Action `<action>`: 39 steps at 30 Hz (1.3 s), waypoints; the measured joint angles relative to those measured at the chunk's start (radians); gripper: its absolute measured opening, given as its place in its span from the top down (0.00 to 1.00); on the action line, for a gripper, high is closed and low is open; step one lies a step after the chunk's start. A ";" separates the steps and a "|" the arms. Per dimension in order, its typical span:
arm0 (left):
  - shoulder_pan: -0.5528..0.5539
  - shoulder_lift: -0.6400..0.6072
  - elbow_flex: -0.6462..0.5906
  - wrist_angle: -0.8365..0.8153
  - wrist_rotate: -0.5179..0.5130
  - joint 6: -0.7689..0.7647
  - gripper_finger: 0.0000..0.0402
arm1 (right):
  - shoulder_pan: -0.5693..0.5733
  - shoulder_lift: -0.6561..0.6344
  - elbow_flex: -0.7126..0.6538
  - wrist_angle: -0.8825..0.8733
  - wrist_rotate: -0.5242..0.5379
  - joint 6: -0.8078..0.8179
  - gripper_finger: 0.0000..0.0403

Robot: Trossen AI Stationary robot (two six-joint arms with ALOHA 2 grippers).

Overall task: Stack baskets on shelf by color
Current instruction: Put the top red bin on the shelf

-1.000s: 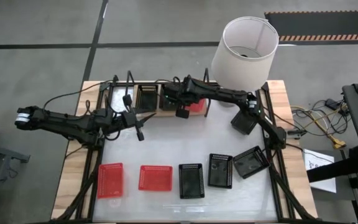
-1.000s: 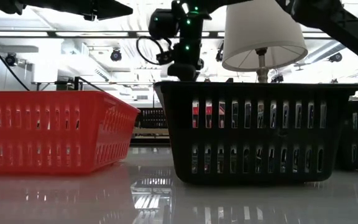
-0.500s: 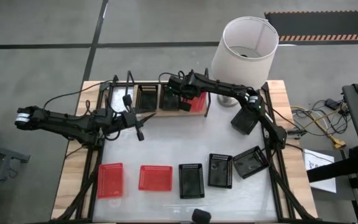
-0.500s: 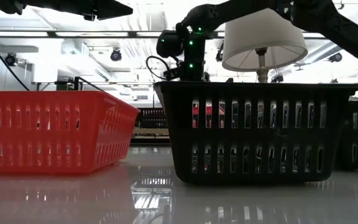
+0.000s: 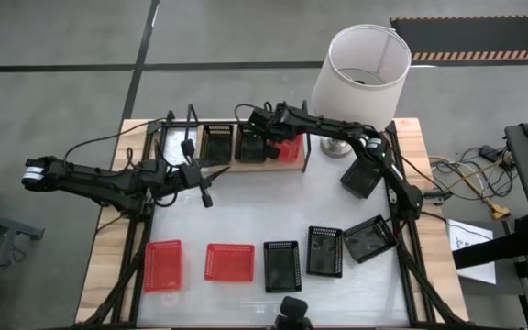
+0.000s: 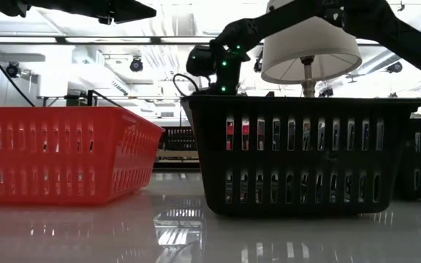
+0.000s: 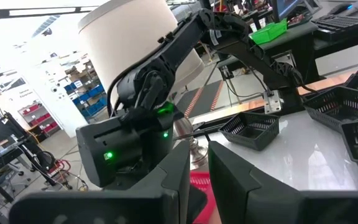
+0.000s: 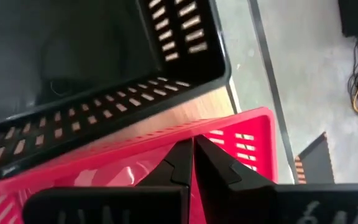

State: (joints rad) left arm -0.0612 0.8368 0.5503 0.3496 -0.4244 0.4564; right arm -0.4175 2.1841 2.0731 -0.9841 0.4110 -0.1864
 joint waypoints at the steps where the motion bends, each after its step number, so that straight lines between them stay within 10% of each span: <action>1: 0.000 0.000 0.000 0.000 0.000 0.000 0.89 | 0.000 0.000 0.000 0.005 0.000 -0.013 0.98; 16: 0.000 0.000 0.000 0.000 0.000 0.004 0.89 | 0.054 -0.046 0.000 -0.189 -0.007 0.053 0.98; 24: -0.001 0.000 0.000 0.001 0.000 0.005 0.89 | 0.086 -0.074 -0.002 -0.274 -0.271 0.083 0.98; 39: 0.000 0.000 0.000 0.000 0.000 0.005 0.89 | 0.089 -0.074 -0.012 -0.396 -0.272 0.083 0.98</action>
State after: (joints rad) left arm -0.0616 0.8371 0.5499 0.3500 -0.4244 0.4610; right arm -0.3290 2.1098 2.0613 -1.3804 0.1390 -0.1036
